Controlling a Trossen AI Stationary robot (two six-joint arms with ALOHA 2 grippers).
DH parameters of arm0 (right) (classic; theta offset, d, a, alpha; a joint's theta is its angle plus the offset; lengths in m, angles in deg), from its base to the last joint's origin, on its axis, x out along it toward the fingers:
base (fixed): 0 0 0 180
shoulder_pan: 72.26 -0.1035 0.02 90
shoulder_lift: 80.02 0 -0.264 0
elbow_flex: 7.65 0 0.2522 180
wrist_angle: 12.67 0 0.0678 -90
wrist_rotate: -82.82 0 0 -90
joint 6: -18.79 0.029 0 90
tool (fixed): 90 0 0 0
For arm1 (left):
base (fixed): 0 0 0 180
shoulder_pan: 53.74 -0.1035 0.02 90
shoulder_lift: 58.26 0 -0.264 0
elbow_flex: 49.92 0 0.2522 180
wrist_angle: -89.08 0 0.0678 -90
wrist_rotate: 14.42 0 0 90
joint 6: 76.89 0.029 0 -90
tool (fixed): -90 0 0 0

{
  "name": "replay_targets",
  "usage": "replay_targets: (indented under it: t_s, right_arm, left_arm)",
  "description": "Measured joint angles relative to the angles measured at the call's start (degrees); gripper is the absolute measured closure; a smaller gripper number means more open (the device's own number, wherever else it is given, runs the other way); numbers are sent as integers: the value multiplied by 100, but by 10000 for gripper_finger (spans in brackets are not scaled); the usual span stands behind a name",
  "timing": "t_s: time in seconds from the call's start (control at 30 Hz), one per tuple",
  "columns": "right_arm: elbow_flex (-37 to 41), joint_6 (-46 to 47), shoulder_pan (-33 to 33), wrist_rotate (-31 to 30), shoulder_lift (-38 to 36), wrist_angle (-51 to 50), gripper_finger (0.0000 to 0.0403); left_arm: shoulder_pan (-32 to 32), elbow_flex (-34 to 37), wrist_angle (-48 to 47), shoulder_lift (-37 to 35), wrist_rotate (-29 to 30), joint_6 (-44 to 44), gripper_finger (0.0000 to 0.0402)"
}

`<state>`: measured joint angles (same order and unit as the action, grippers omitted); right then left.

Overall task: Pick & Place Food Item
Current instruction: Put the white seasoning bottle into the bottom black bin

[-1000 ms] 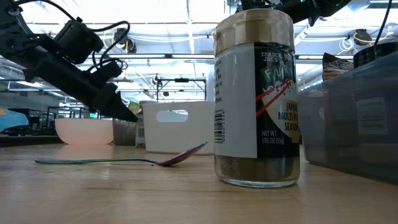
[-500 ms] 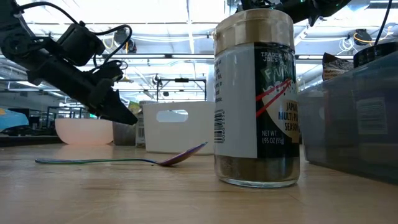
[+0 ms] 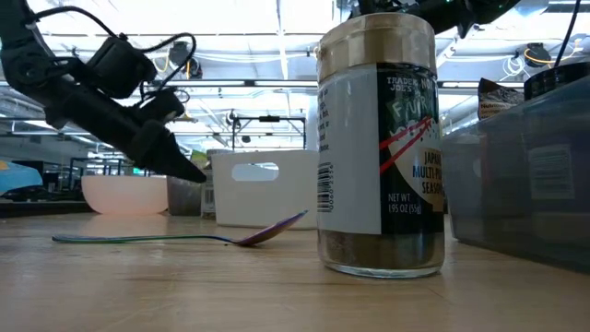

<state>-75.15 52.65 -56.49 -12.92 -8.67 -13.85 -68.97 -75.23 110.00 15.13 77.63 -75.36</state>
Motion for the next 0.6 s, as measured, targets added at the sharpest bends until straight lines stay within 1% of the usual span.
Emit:
replay_targets:
  t_s: [0.17,0.23,0.37,0.43,0.53,0.6]
  right_arm:
    - [0,2,-15,-3,-2,-101,149]
    - [0,2,-15,-3,0,-99,149]
    - [0,15,-15,-3,0,-97,149]
    - [0,47,-15,-3,-2,-95,149]
    - [0,50,-15,-1,-1,-94,149]
    - [0,52,-15,-3,-2,-94,149]
  left_arm:
    - [-297,0,176,248,-270,94,76]
    - [-397,0,412,353,-364,148,82]
    - [-572,-37,747,658,-386,157,89]
    - [-636,-161,753,830,-503,139,89]
    - [-665,-391,758,1086,-895,205,86]
    - [-629,-567,754,1244,-1024,296,86]
